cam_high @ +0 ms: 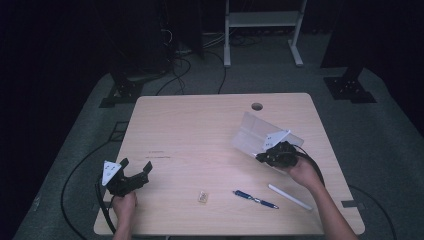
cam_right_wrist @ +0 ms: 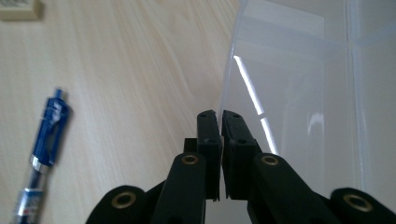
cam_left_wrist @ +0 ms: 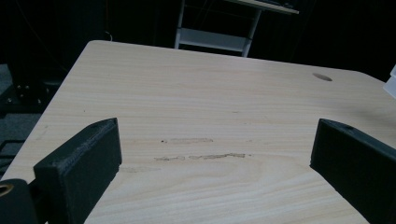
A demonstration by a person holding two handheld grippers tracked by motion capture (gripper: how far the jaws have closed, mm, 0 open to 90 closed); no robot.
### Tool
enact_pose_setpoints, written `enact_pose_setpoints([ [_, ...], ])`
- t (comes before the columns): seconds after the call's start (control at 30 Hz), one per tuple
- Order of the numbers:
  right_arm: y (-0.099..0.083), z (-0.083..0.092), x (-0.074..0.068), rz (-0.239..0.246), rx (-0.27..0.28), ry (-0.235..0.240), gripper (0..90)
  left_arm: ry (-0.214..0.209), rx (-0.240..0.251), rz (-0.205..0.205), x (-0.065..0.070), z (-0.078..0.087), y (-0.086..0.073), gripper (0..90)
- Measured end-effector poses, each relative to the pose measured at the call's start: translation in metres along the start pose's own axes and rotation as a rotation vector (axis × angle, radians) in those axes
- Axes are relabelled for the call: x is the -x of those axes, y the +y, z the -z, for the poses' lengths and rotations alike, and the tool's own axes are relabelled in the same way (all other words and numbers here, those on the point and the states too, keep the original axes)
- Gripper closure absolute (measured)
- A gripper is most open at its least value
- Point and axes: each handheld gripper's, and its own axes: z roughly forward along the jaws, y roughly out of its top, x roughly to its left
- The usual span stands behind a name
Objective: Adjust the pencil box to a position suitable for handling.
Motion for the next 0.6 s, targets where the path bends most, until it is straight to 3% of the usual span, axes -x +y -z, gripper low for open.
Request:
enact_pose_setpoints([
  [0.13,0.011,-0.009,-0.007,0.054,-0.011,0.040,86.6,0.000,0.003,-0.001,0.000,0.000,0.000,1.1],
  [0.6,0.033,-0.050,-0.024,0.095,-0.015,0.149,86.4,0.001,0.005,0.003,0.000,0.000,0.001,1.1],
])
